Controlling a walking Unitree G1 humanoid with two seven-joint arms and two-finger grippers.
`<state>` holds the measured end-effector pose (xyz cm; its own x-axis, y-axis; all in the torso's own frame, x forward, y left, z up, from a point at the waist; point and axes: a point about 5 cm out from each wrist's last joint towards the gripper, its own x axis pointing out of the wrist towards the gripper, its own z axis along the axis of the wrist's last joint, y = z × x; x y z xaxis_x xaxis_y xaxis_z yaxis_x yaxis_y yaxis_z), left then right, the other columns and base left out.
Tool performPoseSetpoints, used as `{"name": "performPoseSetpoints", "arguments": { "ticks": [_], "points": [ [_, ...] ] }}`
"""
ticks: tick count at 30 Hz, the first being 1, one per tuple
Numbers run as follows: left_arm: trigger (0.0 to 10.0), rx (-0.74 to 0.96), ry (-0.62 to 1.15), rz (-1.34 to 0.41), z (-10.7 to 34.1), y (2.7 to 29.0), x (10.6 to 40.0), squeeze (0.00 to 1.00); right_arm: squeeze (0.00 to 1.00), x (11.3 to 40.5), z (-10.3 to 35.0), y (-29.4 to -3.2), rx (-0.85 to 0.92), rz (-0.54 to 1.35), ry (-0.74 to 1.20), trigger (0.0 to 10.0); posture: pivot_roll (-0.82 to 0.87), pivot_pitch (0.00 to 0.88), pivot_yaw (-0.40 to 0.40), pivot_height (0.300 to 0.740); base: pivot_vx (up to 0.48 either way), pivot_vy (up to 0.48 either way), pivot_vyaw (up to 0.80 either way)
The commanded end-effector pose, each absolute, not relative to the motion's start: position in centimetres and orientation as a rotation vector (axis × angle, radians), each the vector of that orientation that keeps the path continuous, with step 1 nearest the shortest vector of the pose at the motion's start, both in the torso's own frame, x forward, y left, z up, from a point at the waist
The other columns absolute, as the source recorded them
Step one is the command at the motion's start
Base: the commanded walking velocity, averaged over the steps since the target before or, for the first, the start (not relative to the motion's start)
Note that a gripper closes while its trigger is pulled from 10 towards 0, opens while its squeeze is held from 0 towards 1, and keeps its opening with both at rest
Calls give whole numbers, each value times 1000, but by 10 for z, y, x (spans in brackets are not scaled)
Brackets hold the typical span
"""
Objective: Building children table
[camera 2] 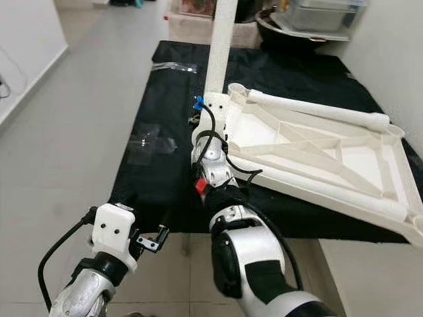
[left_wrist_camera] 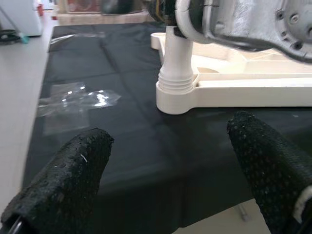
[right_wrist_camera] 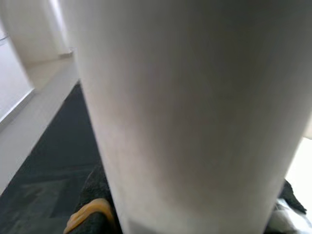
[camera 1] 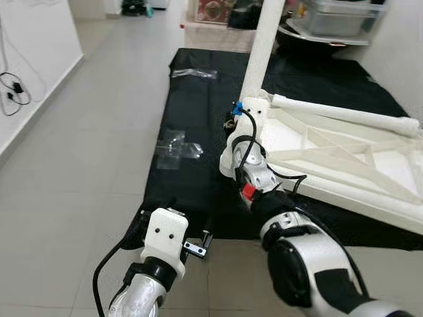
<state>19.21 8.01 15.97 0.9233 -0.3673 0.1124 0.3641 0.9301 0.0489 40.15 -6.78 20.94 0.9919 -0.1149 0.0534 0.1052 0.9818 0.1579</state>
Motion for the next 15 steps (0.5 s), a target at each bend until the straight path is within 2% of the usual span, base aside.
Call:
{"name": "performPoseSetpoints", "arguments": {
  "ticks": [1, 2, 3, 4, 6, 7, 12, 13, 15],
  "points": [
    [10000, 27, -100, -383, 156, 79, 192, 0, 0, 399, 206, -70, 207, -152, -53, 0, 104, 112, -88, 740, 0, 0, 0],
    [10000, 27, -100, -383, 156, 79, 192, 0, 0, 398, 208, -64, 220, -109, -76, 1922, 104, 112, -86, 740, 0, 0, 0],
    [10000, 27, -100, -383, 156, 79, 192, 0, 0, 398, 208, -64, 220, -109, -76, 1922, 104, 112, -86, 740, 0, 0, 0],
    [10000, 27, -100, -383, 156, 79, 192, 0, 0, 397, 212, -56, 229, -40, -107, 10000, 101, 113, -85, 740, 0, 0, 0],
    [10000, 26, -100, -383, 156, 79, 192, 0, 0, 396, 216, -51, 218, 16, -149, 10000, 102, 113, -85, 740, 0, 0, 0],
    [10000, 25, -100, -383, 156, 79, 192, 0, 1000, 394, 220, -49, 216, 57, -183, 10000, 99, 112, -86, 740, 0, 0, 0],
    [10000, 23, -99, -383, 156, 78, 192, 0, 1000, 395, 225, -53, 185, 89, -227, 10000, 97, 112, -87, 740, 0, 0, 0],
    [10000, 21, -98, -382, 156, 78, 192, 0, 0, 396, 225, -58, 180, 123, -229, 10000, 98, 114, -87, 740, 0, 0, 0],
    [10000, 19, -98, -381, 156, 78, 192, 0, 0, 398, 226, -67, 170, 210, -241, 10000, 98, 115, -87, 740, 0, 0, 0]
  ]
}}
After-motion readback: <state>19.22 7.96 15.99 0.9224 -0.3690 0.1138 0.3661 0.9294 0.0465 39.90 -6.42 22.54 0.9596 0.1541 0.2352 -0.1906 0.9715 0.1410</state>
